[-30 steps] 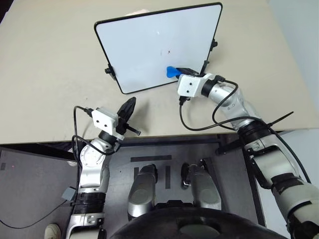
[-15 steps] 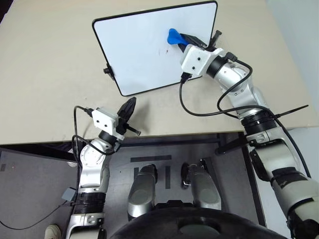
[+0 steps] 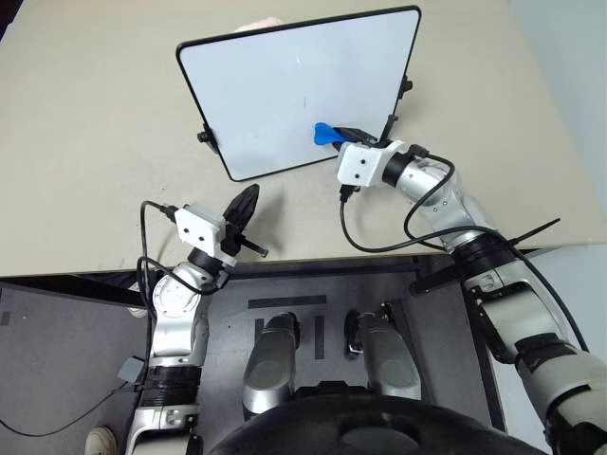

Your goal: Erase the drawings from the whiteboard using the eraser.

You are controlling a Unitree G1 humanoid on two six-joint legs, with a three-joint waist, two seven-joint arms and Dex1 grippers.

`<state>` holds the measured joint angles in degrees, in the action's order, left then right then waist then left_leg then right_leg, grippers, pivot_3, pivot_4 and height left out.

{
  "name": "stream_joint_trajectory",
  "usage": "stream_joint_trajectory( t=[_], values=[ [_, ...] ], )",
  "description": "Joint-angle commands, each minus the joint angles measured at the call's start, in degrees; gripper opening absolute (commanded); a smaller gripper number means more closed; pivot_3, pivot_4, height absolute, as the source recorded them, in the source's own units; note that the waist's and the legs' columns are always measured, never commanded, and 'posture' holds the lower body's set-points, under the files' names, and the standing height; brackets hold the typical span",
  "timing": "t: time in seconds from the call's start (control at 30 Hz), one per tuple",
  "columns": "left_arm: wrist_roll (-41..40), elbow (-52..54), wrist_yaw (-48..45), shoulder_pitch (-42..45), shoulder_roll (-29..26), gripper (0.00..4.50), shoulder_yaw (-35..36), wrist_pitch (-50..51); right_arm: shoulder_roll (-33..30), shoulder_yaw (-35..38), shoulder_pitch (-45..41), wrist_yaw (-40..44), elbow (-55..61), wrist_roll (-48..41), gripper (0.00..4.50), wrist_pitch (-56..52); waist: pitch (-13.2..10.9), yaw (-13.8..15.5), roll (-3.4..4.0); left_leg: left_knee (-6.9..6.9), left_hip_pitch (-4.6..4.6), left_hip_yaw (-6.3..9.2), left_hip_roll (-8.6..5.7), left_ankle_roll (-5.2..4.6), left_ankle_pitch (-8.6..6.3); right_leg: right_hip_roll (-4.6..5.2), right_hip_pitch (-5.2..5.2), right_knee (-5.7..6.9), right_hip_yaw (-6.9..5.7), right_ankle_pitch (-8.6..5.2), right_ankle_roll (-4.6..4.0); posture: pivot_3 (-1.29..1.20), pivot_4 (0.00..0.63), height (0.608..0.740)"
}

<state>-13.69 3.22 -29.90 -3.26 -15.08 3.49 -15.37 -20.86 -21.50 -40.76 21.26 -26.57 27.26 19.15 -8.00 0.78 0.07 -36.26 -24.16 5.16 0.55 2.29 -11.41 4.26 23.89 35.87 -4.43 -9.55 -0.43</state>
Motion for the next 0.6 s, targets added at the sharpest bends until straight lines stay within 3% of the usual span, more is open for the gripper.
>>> stream_joint_trajectory(
  t=[0.03,0.27,0.6],
  values=[
    [-0.3,1.1,-0.4,0.9,-0.1,0.0,-0.2,-0.7,0.2,3.6,-3.8,-2.6,4.0,-1.6,0.39,0.1,0.0,0.0,0.0,0.0,0.0,0.0,0.0,0.0,0.0,0.0,0.02,0.0,0.0,0.0,0.0,0.0,0.15,0.74],
    [-0.3,1.0,-0.5,0.8,0.1,0.0,-0.4,-0.8,1.9,4.7,-6.3,-2.6,7.2,-2.8,0.39,-0.6,0.0,0.0,0.0,0.0,0.0,-0.01,0.04,0.01,0.0,-0.01,0.03,0.01,-0.01,0.03,-0.05,0.0,0.15,0.74],
    [-0.2,1.3,-0.1,0.5,0.2,0.0,-0.3,-0.9,0.4,0.4,-1.2,-1.4,2.7,0.9,0.39,0.0,0.0,0.3,0.0,-0.01,-0.03,-0.01,0.04,0.03,-0.04,0.0,0.03,0.02,-0.01,-0.06,-0.02,0.0,0.15,0.74]
  ],
)
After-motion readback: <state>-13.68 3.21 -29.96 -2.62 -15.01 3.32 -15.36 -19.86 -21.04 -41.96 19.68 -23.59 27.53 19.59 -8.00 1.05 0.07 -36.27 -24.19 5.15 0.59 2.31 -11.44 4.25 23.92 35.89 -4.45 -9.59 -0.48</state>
